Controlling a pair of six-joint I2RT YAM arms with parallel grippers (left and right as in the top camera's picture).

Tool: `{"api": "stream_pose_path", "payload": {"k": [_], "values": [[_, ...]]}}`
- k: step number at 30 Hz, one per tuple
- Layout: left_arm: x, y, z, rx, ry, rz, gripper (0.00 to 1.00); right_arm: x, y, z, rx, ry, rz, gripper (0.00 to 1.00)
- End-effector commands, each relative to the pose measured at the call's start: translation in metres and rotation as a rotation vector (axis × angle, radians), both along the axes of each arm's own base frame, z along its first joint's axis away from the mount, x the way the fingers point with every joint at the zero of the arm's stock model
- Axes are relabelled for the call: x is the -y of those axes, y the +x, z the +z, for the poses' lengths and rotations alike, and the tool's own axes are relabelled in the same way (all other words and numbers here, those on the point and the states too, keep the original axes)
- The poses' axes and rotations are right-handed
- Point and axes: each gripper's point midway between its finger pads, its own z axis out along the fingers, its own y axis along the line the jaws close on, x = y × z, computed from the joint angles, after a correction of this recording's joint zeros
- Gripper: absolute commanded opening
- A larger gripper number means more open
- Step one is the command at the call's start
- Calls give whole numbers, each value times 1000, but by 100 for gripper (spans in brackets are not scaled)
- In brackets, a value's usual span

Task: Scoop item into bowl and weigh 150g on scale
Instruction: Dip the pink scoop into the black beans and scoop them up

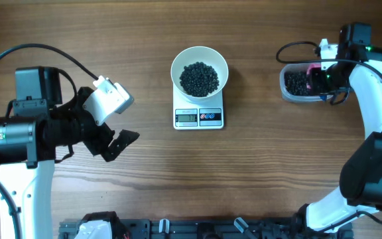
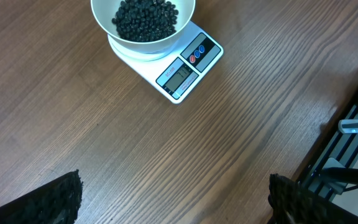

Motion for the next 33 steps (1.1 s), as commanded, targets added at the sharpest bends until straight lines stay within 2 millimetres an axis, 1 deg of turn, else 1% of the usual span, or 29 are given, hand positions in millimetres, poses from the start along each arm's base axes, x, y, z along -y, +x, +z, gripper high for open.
{"api": "stream_pose_path", "payload": {"k": [1, 5, 11, 13, 16, 22, 24, 27, 29, 33], "values": [[1, 0, -2, -13, -2, 5, 100, -21, -2, 3, 23, 113, 29, 4], [1, 0, -2, -13, -2, 5, 100, -27, -2, 3, 27, 151, 36, 4], [1, 0, -2, -13, -2, 5, 100, -29, -2, 3, 30, 166, 37, 4], [1, 0, -2, -13, -2, 5, 100, -35, -1, 4, 36, 205, 48, 4], [1, 0, -2, -13, -2, 5, 100, -39, -3, 3, 31, 227, 56, 4], [1, 0, -2, -13, -2, 5, 100, -41, -3, 3, 33, 235, 66, 5], [1, 0, -2, -13, -2, 5, 100, -41, -4, 0, 26, 234, 74, 4], [1, 0, -2, -13, -2, 5, 100, -42, -6, -13, -16, 245, 68, 4], [1, 0, -2, -13, -2, 5, 100, -42, -7, -17, -31, 248, 67, 4], [1, 0, -2, -13, -2, 5, 100, -44, -7, -18, -32, 271, 60, 4]]}}
